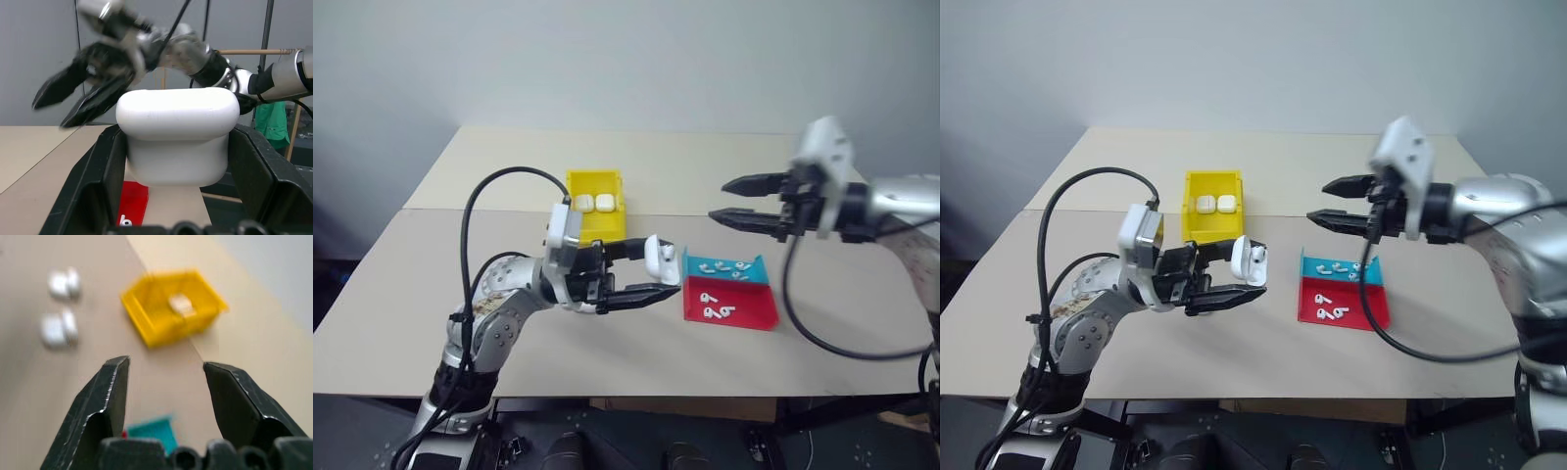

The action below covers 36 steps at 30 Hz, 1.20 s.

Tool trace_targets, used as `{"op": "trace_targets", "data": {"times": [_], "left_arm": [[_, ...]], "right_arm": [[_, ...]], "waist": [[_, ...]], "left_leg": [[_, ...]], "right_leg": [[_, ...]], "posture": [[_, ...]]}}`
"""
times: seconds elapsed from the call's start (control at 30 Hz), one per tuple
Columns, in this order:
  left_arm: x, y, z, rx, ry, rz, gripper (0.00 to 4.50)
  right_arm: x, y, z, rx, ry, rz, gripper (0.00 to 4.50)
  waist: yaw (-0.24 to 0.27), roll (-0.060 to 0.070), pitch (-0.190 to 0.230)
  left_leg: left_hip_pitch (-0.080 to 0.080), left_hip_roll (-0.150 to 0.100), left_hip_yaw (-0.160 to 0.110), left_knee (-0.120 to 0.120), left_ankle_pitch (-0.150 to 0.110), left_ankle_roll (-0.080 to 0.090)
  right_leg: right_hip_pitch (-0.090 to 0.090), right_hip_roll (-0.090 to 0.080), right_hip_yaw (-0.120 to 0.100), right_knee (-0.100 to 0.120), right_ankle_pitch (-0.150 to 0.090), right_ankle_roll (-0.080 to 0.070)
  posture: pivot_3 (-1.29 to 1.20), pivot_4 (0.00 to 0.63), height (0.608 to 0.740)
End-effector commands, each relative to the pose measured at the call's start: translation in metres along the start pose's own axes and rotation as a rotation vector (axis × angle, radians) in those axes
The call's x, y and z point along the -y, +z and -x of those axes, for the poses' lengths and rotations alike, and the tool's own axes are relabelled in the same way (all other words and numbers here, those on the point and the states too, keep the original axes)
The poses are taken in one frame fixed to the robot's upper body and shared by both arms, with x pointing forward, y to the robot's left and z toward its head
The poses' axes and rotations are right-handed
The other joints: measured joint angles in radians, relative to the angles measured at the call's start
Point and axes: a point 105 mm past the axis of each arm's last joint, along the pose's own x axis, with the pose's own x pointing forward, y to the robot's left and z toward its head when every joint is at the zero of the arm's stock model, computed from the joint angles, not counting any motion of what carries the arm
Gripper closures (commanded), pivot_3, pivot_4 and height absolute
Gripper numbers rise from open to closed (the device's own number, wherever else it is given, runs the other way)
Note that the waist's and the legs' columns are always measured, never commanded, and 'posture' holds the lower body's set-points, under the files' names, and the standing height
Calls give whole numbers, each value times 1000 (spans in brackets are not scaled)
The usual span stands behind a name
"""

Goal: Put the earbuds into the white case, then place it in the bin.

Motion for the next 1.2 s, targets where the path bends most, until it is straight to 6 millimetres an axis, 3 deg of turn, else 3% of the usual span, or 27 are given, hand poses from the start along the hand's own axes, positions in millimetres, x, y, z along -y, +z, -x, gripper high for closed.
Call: {"op": "trace_targets", "data": {"times": [0.03, 0.2, 0.43, 0.67, 0.93, 1.2], "left_arm": [[5, 10, 0, 26, 2, -44, 1713], [6, 9, 5, 21, 41, -50, 1713], [8, 9, 9, 15, 66, -49, 1713], [9, 10, 8, 16, 74, -52, 1713], [12, 10, 7, 19, 79, -50, 1713], [12, 11, 8, 20, 88, -55, 1713]], "right_arm": [[9, -26, -12, -175, 91, 137, 1598], [18, -49, -32, -339, 209, 257, 1598], [19, -68, -47, -421, 316, 307, 1598], [20, -82, -59, -481, 295, 325, 1598], [19, -86, -70, -470, 265, 306, 1598], [19, -98, -71, -527, 243, 312, 1598]], "waist": [[0, 0, 0], [0, 1, 1], [1, 2, 1], [-1, 2, 2], [-2, 2, 2], [-2, 2, 2]], "left_leg": [[0, 0, 0, 0, 0, 0], [-1, 0, 0, 0, 0, 0], [-1, 0, 0, 0, 0, 0], [-1, 0, 0, 0, 0, -1], [-1, 0, 0, 0, 1, -1], [-1, 0, 0, 0, 1, -1]], "right_leg": [[0, 0, 0, 0, 0, 0], [-1, 0, 0, 0, 0, 0], [-1, 0, -1, 1, 0, 0], [-1, 0, -1, 1, 0, 0], [-1, 0, -1, 2, 0, 0], [-1, 0, -1, 2, 0, 0]], "posture": [[0, 150, 740], [0, 150, 740], [0, 150, 740], [0, 150, 740], [0, 150, 740], [0, 150, 740]]}}
